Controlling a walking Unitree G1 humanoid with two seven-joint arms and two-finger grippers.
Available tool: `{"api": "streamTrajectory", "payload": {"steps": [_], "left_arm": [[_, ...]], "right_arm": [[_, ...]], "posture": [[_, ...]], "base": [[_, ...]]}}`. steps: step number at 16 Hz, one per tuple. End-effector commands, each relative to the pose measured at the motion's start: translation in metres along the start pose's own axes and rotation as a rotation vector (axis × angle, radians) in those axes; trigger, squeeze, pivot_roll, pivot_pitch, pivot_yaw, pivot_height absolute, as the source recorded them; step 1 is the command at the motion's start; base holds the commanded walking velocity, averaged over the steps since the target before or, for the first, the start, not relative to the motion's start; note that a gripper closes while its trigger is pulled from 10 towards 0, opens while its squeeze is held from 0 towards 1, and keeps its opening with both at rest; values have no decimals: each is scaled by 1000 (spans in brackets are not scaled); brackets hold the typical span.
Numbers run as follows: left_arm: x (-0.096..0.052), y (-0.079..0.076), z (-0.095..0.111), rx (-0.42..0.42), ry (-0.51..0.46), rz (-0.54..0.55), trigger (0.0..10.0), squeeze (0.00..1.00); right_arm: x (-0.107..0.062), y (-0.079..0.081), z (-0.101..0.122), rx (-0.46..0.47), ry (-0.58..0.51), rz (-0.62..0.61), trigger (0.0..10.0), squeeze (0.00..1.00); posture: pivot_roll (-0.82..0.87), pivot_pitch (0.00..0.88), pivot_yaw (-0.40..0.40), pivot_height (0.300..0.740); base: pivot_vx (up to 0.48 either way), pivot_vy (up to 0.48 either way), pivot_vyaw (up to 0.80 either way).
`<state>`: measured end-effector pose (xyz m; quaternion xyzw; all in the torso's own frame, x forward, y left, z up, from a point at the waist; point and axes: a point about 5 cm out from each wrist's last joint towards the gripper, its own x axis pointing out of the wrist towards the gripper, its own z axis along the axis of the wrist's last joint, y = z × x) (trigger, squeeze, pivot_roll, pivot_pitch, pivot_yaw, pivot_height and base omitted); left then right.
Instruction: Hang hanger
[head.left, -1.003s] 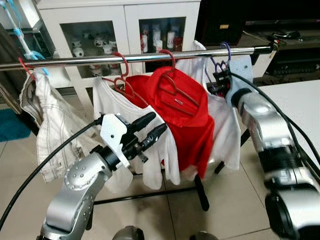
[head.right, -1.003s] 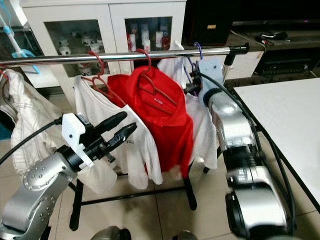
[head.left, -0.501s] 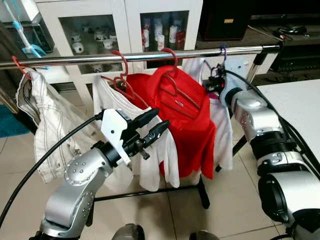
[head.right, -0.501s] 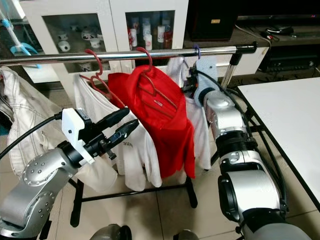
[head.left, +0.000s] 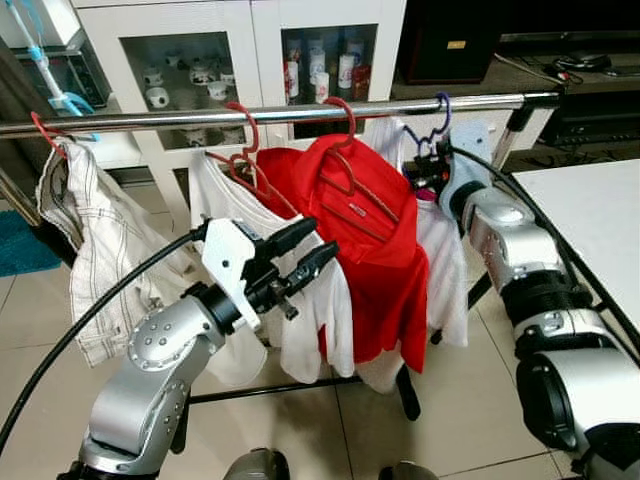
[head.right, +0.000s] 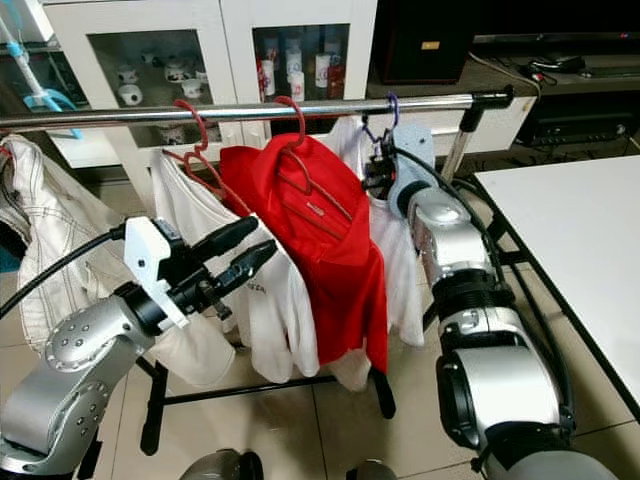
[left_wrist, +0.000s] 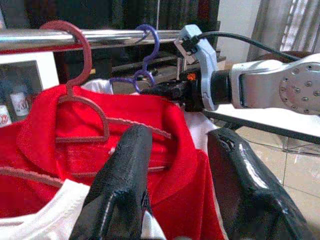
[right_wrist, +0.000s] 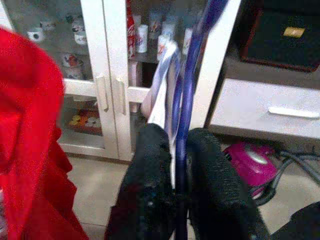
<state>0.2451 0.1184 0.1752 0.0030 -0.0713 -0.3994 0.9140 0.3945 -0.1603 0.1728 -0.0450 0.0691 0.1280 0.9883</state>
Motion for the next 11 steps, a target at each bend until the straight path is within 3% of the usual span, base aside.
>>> {"api": "streamTrajectory", "payload": {"steps": [1,4,6,7,8,9,11], "left_arm": [[-1,3,-1,12,17,15,10000,0],[-2,6,-4,19,36,44,10000,0],[-6,14,-9,29,85,141,10000,0],[-11,18,-11,28,97,196,10000,0],[-15,21,-11,29,103,230,10000,0],[-16,22,-12,29,105,237,10000,0],[-28,29,-16,63,136,283,10000,0]], "right_arm": [[-2,0,1,15,-34,1,10000,1000],[-5,-5,7,-27,-79,-29,10000,1000],[-19,2,14,2,-143,75,10000,996],[-35,5,16,-48,-194,118,10000,59],[-49,8,16,-73,-224,150,10000,0],[-52,9,15,-75,-229,157,10000,0],[-76,7,7,-58,-213,147,10000,0]], "posture": [[-53,76,43,740],[-53,74,47,740],[-49,73,46,740],[-51,73,49,740],[-54,73,53,740],[-54,73,53,740],[-62,83,67,740]], "base": [[0,0,0],[0,0,0],[0,0,0],[0,0,0],[0,0,0],[0,0,0],[0,0,0]]}}
